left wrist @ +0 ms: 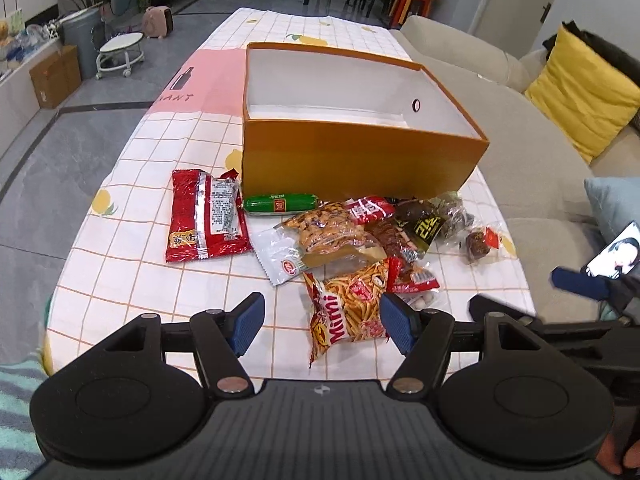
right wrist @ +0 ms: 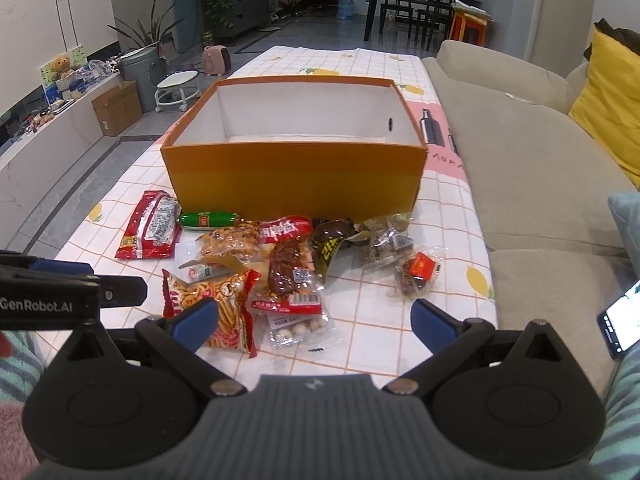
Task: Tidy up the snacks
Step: 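Grasp the red-and-yellow fries-snack bag with the right gripper, then lift the fries bag with the right gripper while the left gripper grasps the red chip bag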
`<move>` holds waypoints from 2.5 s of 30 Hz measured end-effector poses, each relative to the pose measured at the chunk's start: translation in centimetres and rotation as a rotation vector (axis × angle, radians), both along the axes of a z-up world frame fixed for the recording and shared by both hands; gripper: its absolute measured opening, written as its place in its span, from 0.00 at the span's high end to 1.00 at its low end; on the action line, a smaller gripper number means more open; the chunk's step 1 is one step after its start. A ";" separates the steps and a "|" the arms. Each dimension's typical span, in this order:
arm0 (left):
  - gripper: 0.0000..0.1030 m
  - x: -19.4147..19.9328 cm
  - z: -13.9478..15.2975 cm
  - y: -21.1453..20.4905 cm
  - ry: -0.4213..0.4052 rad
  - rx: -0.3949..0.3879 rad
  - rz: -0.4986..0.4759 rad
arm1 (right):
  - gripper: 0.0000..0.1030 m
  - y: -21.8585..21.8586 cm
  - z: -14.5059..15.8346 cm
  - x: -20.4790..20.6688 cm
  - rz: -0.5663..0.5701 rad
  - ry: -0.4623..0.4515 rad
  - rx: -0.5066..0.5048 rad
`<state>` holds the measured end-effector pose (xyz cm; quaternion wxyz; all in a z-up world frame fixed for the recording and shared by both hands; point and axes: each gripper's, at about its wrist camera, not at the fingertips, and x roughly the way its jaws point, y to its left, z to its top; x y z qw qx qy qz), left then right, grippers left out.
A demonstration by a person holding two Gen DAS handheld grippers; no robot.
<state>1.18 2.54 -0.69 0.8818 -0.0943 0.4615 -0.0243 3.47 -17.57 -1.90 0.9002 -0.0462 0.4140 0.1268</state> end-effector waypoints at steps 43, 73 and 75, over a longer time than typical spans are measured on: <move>0.37 2.8 -3.1 4.5 0.119 0.017 0.111 | 0.58 8.6 -6.4 3.8 0.180 0.228 0.050; 0.14 13.0 -8.3 8.2 0.154 0.116 0.148 | 0.60 6.6 -4.4 11.7 0.072 0.140 0.057; 0.14 13.3 -8.7 8.2 0.162 0.107 0.156 | 0.60 6.4 -4.6 11.9 0.073 0.136 0.055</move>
